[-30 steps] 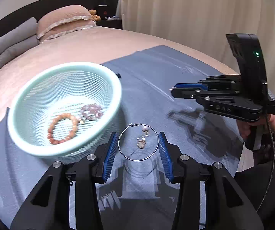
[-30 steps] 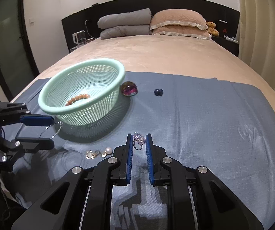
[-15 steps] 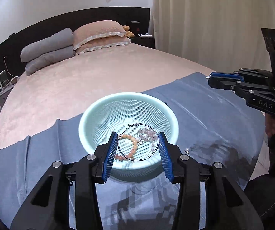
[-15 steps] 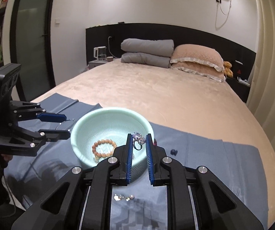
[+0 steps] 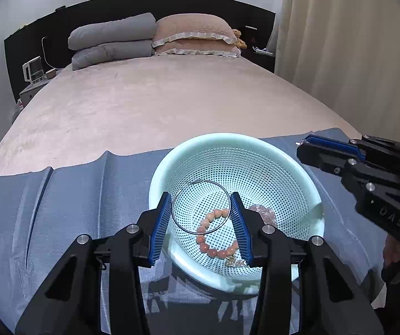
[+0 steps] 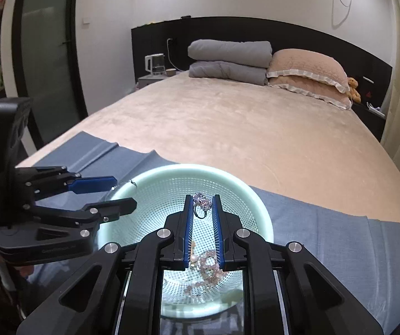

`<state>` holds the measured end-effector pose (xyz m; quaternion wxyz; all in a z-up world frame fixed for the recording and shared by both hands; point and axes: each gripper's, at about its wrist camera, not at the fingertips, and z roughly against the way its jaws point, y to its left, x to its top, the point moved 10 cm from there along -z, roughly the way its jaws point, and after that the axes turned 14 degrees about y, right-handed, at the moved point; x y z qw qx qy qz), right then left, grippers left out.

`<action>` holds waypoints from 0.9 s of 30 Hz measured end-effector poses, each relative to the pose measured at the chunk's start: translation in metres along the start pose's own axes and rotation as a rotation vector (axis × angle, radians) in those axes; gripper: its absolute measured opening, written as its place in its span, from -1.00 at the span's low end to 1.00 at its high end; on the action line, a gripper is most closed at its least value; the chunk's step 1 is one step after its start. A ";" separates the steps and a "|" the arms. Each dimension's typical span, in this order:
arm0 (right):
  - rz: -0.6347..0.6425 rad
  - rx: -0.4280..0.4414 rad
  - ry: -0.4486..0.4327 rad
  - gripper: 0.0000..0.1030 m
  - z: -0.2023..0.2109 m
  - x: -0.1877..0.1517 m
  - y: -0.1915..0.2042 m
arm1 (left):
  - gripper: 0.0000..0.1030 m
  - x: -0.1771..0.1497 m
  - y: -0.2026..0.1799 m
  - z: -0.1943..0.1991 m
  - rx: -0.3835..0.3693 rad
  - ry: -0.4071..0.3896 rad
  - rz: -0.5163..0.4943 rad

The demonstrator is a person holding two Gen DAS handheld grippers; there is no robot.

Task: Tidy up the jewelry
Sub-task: 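Lift the hoop earring toward the basket with the left tool while the right tool holds its earring, then open both tools over the basket, dropping the hoop and silver earrings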

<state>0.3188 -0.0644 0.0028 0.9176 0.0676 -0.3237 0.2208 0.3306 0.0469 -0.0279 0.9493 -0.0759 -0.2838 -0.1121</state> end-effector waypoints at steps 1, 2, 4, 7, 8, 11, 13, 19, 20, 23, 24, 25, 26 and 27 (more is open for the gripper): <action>-0.007 0.009 0.018 -0.75 -0.008 -0.003 0.001 | -0.15 -0.001 0.001 -0.003 0.002 0.002 0.011; -0.016 0.018 0.029 -0.75 -0.015 -0.006 0.000 | -0.15 -0.003 0.002 -0.007 -0.007 0.010 0.025; -0.022 0.027 0.050 -0.75 -0.026 -0.010 0.001 | -0.15 -0.006 0.001 -0.016 -0.009 0.032 0.029; -0.031 0.040 0.072 -0.75 -0.036 -0.016 -0.001 | -0.15 -0.012 -0.002 -0.020 -0.006 0.042 0.021; -0.033 0.040 0.074 -0.75 -0.038 -0.016 -0.001 | -0.15 -0.013 -0.003 -0.021 -0.011 0.045 0.024; -0.040 0.044 0.074 -0.75 -0.038 -0.017 -0.003 | -0.15 -0.015 -0.004 -0.021 -0.012 0.051 0.021; -0.041 0.042 0.075 -0.75 -0.038 -0.018 -0.004 | -0.14 -0.017 -0.005 -0.021 -0.012 0.052 0.016; -0.051 0.042 0.078 -0.74 -0.040 -0.020 -0.007 | -0.14 -0.019 -0.008 -0.021 -0.008 0.056 0.003; -0.052 0.037 0.077 -0.73 -0.040 -0.020 -0.009 | -0.14 -0.020 -0.008 -0.022 -0.008 0.058 0.003; -0.055 0.028 0.077 -0.73 -0.039 -0.021 -0.012 | -0.13 -0.020 -0.007 -0.022 -0.015 0.058 0.005; -0.058 0.026 0.078 -0.73 -0.039 -0.022 -0.012 | -0.11 -0.020 -0.007 -0.021 -0.024 0.049 0.006; -0.063 0.024 0.078 -0.72 -0.039 -0.022 -0.014 | 0.03 -0.021 -0.007 -0.020 -0.034 0.043 0.009; -0.068 0.026 0.079 -0.71 -0.038 -0.023 -0.015 | 0.17 -0.021 -0.006 -0.018 -0.044 0.034 0.014; -0.072 0.028 0.082 -0.62 -0.038 -0.024 -0.017 | 0.20 -0.021 -0.006 -0.016 -0.052 0.025 0.015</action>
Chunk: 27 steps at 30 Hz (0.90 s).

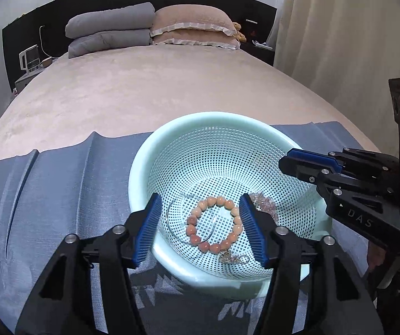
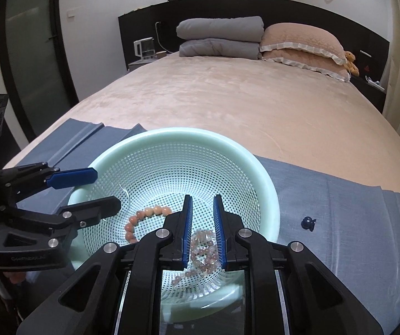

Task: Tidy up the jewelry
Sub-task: 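Open both tools over the basket, dropping the hoop and silver earrings, then grasp the small gold earring with the left tool while the right tool grasps the pearl earring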

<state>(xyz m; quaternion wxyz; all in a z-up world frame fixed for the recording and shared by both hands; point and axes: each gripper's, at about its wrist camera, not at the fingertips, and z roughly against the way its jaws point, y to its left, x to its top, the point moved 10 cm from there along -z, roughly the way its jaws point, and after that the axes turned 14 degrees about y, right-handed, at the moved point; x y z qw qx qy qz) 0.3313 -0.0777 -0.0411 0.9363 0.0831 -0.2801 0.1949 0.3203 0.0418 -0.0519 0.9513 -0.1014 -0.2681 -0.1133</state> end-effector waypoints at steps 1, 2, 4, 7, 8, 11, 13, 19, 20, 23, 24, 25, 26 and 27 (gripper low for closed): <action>-0.004 0.000 -0.003 -0.53 0.001 -0.001 -0.002 | 0.25 0.000 0.000 0.002 -0.004 -0.007 -0.001; -0.012 -0.003 -0.009 -0.29 0.003 -0.001 -0.004 | 0.27 0.000 0.000 0.004 -0.002 -0.015 -0.005; -0.020 -0.010 -0.028 -0.21 0.007 0.000 -0.008 | 0.36 0.000 0.002 0.009 0.013 -0.031 -0.009; -0.029 -0.029 -0.047 0.08 0.014 -0.002 -0.017 | 0.60 -0.002 0.002 0.024 0.007 -0.076 -0.023; -0.036 -0.041 -0.070 0.39 0.019 -0.004 -0.022 | 0.80 -0.003 0.004 0.031 0.001 -0.097 -0.031; -0.072 -0.049 -0.160 0.67 0.040 -0.014 -0.044 | 0.89 -0.010 0.014 0.054 -0.018 -0.164 -0.039; -0.091 -0.023 -0.189 0.68 0.050 -0.024 -0.058 | 0.89 -0.018 0.017 0.062 -0.036 -0.171 -0.061; -0.120 -0.001 -0.221 0.68 0.069 -0.068 -0.091 | 0.89 -0.059 -0.017 0.079 -0.135 -0.219 -0.282; -0.120 -0.040 -0.191 0.68 0.065 -0.076 -0.096 | 0.89 -0.066 -0.030 0.079 -0.155 -0.222 -0.336; -0.106 -0.085 -0.109 0.65 0.048 -0.097 -0.100 | 0.89 -0.083 -0.059 0.065 -0.182 -0.190 -0.462; -0.095 -0.062 -0.085 0.47 0.041 -0.102 -0.096 | 0.88 -0.087 -0.070 0.059 -0.200 -0.168 -0.495; -0.077 -0.038 -0.052 0.37 0.034 -0.108 -0.091 | 0.88 -0.092 -0.082 0.054 -0.223 -0.150 -0.526; -0.056 -0.027 -0.023 0.29 0.027 -0.113 -0.085 | 0.88 -0.097 -0.093 0.049 -0.246 -0.134 -0.562; -0.030 -0.030 0.000 0.25 0.022 -0.117 -0.080 | 0.88 -0.102 -0.104 0.044 -0.261 -0.121 -0.598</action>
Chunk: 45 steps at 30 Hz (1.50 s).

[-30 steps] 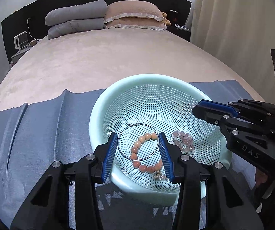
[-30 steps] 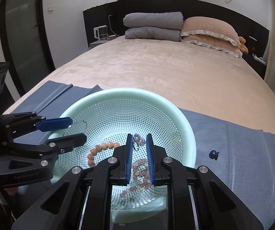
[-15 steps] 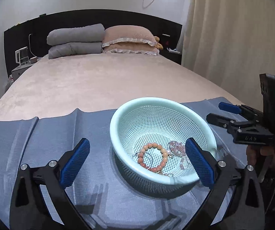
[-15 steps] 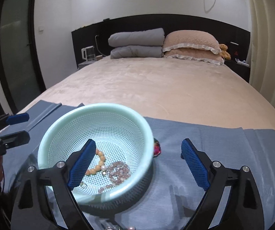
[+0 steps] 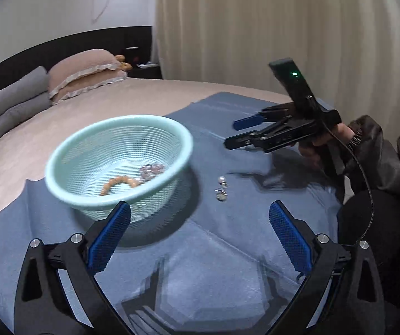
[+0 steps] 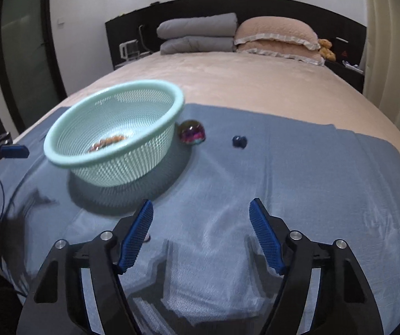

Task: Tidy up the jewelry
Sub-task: 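Grasp the small gold earring with the left tool while the right tool grasps the pearl earring, then carry both earrings over the green basket with both tools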

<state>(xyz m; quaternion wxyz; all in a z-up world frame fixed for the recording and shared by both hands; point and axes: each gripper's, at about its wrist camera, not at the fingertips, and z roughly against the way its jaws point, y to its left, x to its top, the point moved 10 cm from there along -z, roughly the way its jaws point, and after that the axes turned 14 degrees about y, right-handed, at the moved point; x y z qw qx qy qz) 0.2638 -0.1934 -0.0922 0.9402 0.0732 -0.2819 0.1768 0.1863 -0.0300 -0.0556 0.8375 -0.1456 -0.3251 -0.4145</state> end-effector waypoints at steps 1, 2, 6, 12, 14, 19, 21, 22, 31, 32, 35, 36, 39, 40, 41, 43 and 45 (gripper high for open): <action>0.029 -0.004 0.014 0.21 -0.004 -0.003 0.006 | 0.87 0.001 -0.010 -0.008 -0.018 0.012 -0.031; 0.059 0.004 0.029 0.14 -0.008 -0.006 0.013 | 0.83 0.002 -0.015 -0.016 -0.031 0.027 -0.054; 0.144 0.054 0.070 -0.09 -0.019 -0.012 0.035 | 0.69 0.006 -0.025 -0.047 -0.034 0.101 -0.087; 0.186 0.111 0.094 -0.25 -0.023 -0.021 0.050 | 0.37 0.003 -0.019 -0.069 -0.088 0.154 -0.070; 0.189 0.140 0.088 -0.25 -0.022 -0.021 0.054 | 0.26 0.006 -0.015 -0.075 -0.087 0.164 -0.070; 0.205 0.154 0.098 -0.39 -0.026 -0.024 0.065 | 0.07 0.014 -0.014 -0.088 -0.113 0.184 -0.072; 0.205 0.156 0.120 -0.55 -0.031 -0.027 0.065 | 0.02 0.016 -0.013 -0.092 -0.126 0.191 -0.077; 0.203 0.159 0.119 -0.57 -0.032 -0.028 0.065 | -0.02 0.017 -0.013 -0.096 -0.134 0.197 -0.075; 0.172 0.160 0.114 -0.60 -0.025 -0.034 0.058 | -0.59 0.022 -0.016 -0.117 -0.194 0.251 -0.021; 0.168 0.155 0.116 -0.60 -0.025 -0.033 0.055 | -0.59 0.021 -0.017 -0.118 -0.191 0.254 -0.021; 0.164 0.140 0.120 -0.60 -0.024 -0.038 0.052 | -0.65 0.019 -0.019 -0.121 -0.164 0.262 -0.026; 0.165 0.137 0.122 -0.60 -0.024 -0.039 0.052 | -0.69 0.019 -0.019 -0.122 -0.151 0.263 -0.024; 0.162 0.136 0.118 -0.60 -0.023 -0.041 0.051 | -0.73 0.017 -0.017 -0.119 -0.119 0.252 0.018; 0.161 0.138 0.118 -0.60 -0.023 -0.039 0.048 | -0.73 0.016 -0.017 -0.118 -0.098 0.249 0.030; 0.161 0.138 0.116 -0.60 -0.022 -0.040 0.048 | -0.73 0.015 -0.016 -0.117 -0.090 0.245 0.042; 0.159 0.132 0.114 -0.60 -0.021 -0.040 0.047 | -0.74 0.013 -0.015 -0.113 -0.085 0.237 0.069; 0.150 0.132 0.108 -0.60 -0.018 -0.041 0.045 | -0.74 0.012 -0.014 -0.106 -0.095 0.229 0.087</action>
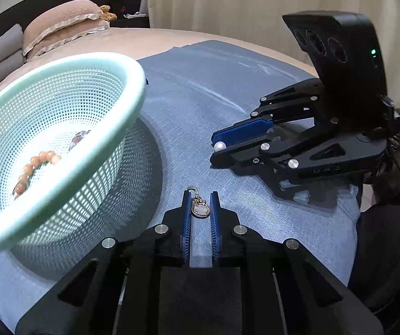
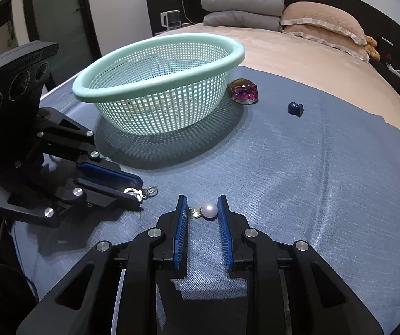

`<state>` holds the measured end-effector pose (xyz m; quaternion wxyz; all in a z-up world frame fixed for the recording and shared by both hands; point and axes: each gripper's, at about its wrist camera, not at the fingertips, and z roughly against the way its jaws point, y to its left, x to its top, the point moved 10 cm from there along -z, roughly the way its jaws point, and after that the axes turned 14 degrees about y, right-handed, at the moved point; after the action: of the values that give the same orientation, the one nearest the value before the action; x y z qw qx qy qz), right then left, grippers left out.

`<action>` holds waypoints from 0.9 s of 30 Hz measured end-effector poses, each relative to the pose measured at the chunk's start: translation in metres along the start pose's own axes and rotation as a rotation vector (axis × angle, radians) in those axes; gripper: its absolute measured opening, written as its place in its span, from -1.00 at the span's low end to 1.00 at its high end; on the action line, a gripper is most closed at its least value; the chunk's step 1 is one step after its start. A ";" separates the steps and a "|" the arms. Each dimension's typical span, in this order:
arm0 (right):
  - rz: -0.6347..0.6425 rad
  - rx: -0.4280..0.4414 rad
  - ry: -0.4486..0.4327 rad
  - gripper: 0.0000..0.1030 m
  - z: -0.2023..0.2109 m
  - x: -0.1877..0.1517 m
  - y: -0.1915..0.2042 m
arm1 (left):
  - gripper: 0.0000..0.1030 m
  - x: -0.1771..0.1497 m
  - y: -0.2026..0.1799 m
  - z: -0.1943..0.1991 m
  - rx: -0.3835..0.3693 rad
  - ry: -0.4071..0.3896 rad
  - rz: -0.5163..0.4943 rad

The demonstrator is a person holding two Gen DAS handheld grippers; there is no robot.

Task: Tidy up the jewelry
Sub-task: 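Carry both earrings over the green basket with both tools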

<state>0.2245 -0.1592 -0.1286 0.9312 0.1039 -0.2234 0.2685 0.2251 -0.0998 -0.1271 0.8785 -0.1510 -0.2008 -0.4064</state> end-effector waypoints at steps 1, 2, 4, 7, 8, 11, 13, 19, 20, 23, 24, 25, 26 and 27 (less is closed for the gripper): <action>-0.006 0.000 -0.005 -0.60 0.002 -0.001 -0.002 | -0.74 -0.002 0.001 0.004 -0.003 -0.004 0.001; -0.013 0.007 -0.016 -0.60 0.006 -0.001 -0.003 | -0.74 -0.004 0.000 0.009 -0.001 -0.008 -0.002; -0.034 0.031 -0.052 -0.60 0.017 -0.001 -0.005 | -0.74 -0.006 0.000 0.020 0.002 -0.021 -0.001; -0.059 0.043 -0.113 -0.60 0.038 0.007 -0.010 | -0.74 -0.007 -0.002 0.044 0.013 -0.060 -0.001; -0.060 0.046 -0.140 -0.60 0.048 0.012 -0.010 | -0.74 -0.007 -0.003 0.054 0.024 -0.074 -0.004; -0.036 0.064 -0.229 -0.59 0.080 0.032 0.001 | -0.73 -0.004 0.002 0.085 0.088 -0.103 0.005; -0.002 0.064 -0.278 -0.59 0.100 0.048 0.012 | -0.73 0.012 0.016 0.101 0.158 -0.112 0.033; 0.053 0.014 -0.379 -0.59 0.141 0.104 0.039 | -0.73 0.050 0.066 0.147 0.363 -0.174 0.223; 0.042 0.008 -0.388 -0.59 0.144 0.113 0.040 | -0.73 0.053 0.072 0.151 0.376 -0.187 0.252; -0.018 0.013 -0.397 -0.59 0.143 0.135 0.035 | -0.73 0.053 0.091 0.153 0.390 -0.213 0.336; -0.055 0.018 -0.387 -0.59 0.137 0.140 0.031 | -0.73 0.050 0.100 0.150 0.404 -0.209 0.377; -0.094 0.028 -0.367 -0.59 0.129 0.146 0.025 | -0.73 0.045 0.108 0.147 0.419 -0.200 0.408; -0.141 0.030 -0.342 -0.59 0.118 0.148 0.020 | -0.73 0.042 0.115 0.143 0.434 -0.191 0.432; -0.177 0.029 -0.324 -0.59 0.107 0.152 0.015 | -0.73 0.040 0.120 0.137 0.432 -0.187 0.454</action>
<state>0.2923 -0.1114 0.0381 0.9014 0.1785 -0.3567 0.1686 0.3098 0.0072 -0.0010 0.9362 -0.0386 -0.3232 -0.1326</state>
